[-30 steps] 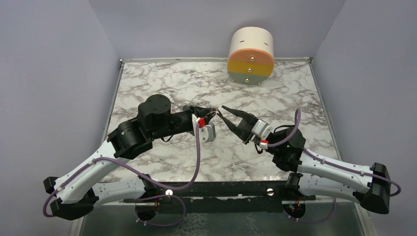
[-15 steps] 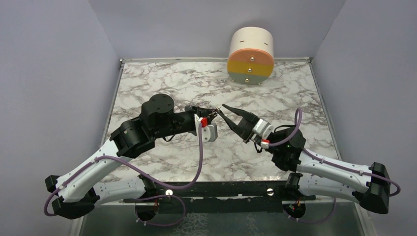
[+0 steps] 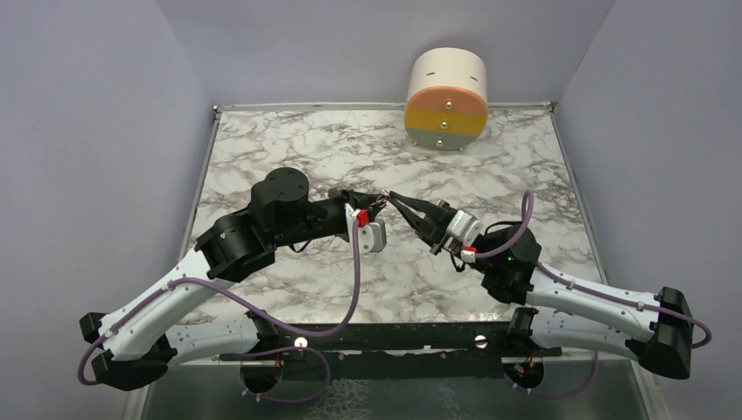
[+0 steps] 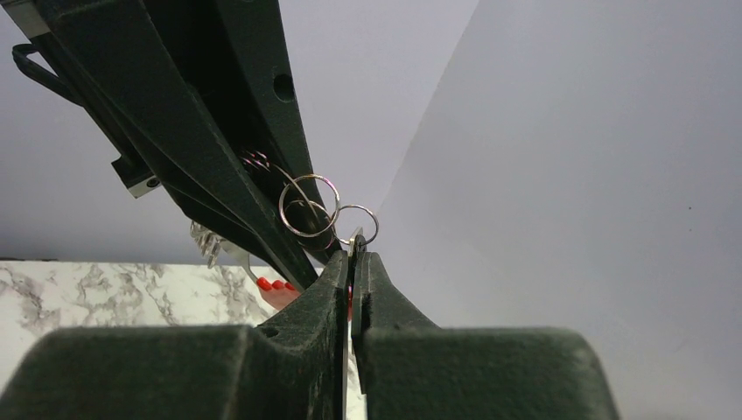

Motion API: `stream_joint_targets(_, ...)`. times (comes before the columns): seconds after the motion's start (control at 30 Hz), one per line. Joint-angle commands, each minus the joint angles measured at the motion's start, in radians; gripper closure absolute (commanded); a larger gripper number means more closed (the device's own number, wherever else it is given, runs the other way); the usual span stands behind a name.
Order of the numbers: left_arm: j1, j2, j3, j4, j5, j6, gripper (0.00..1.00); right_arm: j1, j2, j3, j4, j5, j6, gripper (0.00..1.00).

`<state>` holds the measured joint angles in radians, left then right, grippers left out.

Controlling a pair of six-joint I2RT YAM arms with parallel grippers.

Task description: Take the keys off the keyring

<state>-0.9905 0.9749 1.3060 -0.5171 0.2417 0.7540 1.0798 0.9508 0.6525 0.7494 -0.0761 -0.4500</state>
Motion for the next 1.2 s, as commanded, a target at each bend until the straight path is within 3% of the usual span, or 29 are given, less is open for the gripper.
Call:
stream_joint_targets(0.0,-0.006,-0.019,-0.008,0.033,0.004,0.0,1.0,0.0,-0.025,0.029,-0.034,0.009,-0.014,0.98)
stream_joint_targets(0.37,-0.005,-0.006,-0.007,0.05,-0.035,-0.007,1.0,0.0,-0.1,0.03,-0.126,0.039,-0.023,0.98)
stream_joint_targets(0.77,-0.006,-0.027,-0.053,0.162,-0.15,-0.033,1.0,0.0,-0.079,0.029,-0.164,0.01,0.034,0.98)
stream_joint_targets(1.17,-0.006,-0.046,-0.086,0.233,-0.178,-0.04,1.0,-0.001,-0.064,0.029,-0.169,-0.003,0.053,0.98)
